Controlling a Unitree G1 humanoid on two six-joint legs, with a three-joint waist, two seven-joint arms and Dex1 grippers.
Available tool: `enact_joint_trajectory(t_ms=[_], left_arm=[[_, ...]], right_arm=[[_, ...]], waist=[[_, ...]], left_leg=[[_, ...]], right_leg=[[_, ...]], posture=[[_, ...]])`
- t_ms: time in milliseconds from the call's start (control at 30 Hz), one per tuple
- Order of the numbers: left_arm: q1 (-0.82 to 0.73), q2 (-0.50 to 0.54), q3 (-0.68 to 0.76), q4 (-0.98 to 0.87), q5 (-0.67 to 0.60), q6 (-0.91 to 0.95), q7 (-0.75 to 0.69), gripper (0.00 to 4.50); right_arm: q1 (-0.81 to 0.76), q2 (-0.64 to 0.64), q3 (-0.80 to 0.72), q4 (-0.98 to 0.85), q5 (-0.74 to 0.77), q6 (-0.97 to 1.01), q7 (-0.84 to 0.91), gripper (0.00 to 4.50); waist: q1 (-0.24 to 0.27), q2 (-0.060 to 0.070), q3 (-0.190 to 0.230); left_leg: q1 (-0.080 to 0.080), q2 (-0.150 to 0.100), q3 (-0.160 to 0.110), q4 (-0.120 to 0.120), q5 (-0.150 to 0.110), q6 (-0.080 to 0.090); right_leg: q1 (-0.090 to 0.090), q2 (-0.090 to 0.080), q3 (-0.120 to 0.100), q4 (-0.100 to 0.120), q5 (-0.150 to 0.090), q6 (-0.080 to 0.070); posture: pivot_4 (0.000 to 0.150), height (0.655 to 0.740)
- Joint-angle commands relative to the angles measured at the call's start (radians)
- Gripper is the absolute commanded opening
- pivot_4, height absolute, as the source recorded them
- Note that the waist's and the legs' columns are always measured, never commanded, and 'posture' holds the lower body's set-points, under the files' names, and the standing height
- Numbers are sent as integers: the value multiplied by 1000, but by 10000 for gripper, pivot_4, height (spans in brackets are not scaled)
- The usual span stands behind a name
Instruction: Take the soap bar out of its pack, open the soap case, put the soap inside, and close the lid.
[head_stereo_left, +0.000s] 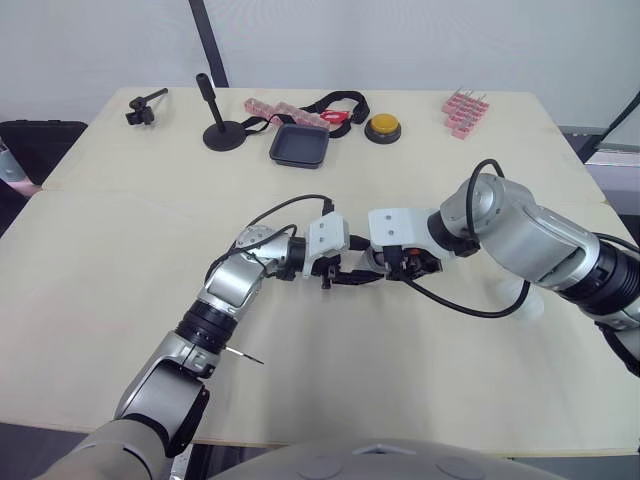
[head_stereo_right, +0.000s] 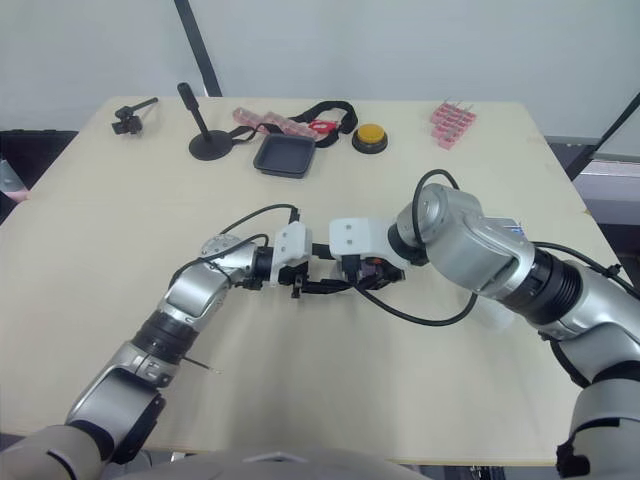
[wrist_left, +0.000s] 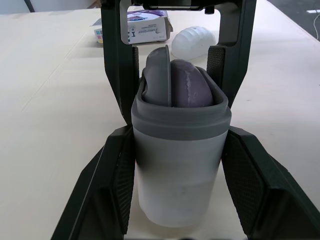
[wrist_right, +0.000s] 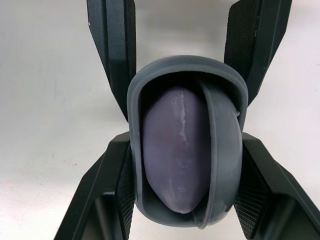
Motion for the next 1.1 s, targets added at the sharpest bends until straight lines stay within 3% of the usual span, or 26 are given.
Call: enact_joint_trajectory(t_ms=[33, 367, 433, 500, 1100], left_arm=[[-12, -9, -11, -2, 13, -8, 7, 25898], [-11, -15, -13, -1, 13, -1, 13, 25898], [-10, -18, -10, -1, 10, 1, 14, 20683], [-6, -17, -12, -7, 7, 9, 10, 18571], [15, -26, -6, -12, 6, 12, 30, 18571]], right_arm=[[-16, 13, -36, -49, 1, -10, 7, 21252], [-19, 17, -37, -55, 5, -1, 8, 21252], [-20, 20, -40, -55, 10, 3, 9, 21252], [-21, 22, -40, -55, 10, 6, 9, 21252], [-15, 42, -56, -37, 6, -11, -4, 21252]], waist=[[0, 0, 0], [0, 0, 0], [1, 0, 0], [1, 0, 0], [0, 0, 0]], left_leg=[[0, 0, 0, 0, 0, 0], [0, 0, 0, 0, 0, 0], [0, 0, 0, 0, 0, 0], [0, 0, 0, 0, 0, 0], [0, 0, 0, 1, 0, 0]], right_leg=[[0, 0, 0, 0, 0, 0], [0, 0, 0, 1, 0, 0], [0, 0, 0, 1, 0, 0], [0, 0, 0, 1, 0, 0], [0, 0, 0, 2, 0, 0]], posture=[[1500, 7400], [1500, 7400], [1500, 7400], [1500, 7400], [1500, 7400]])
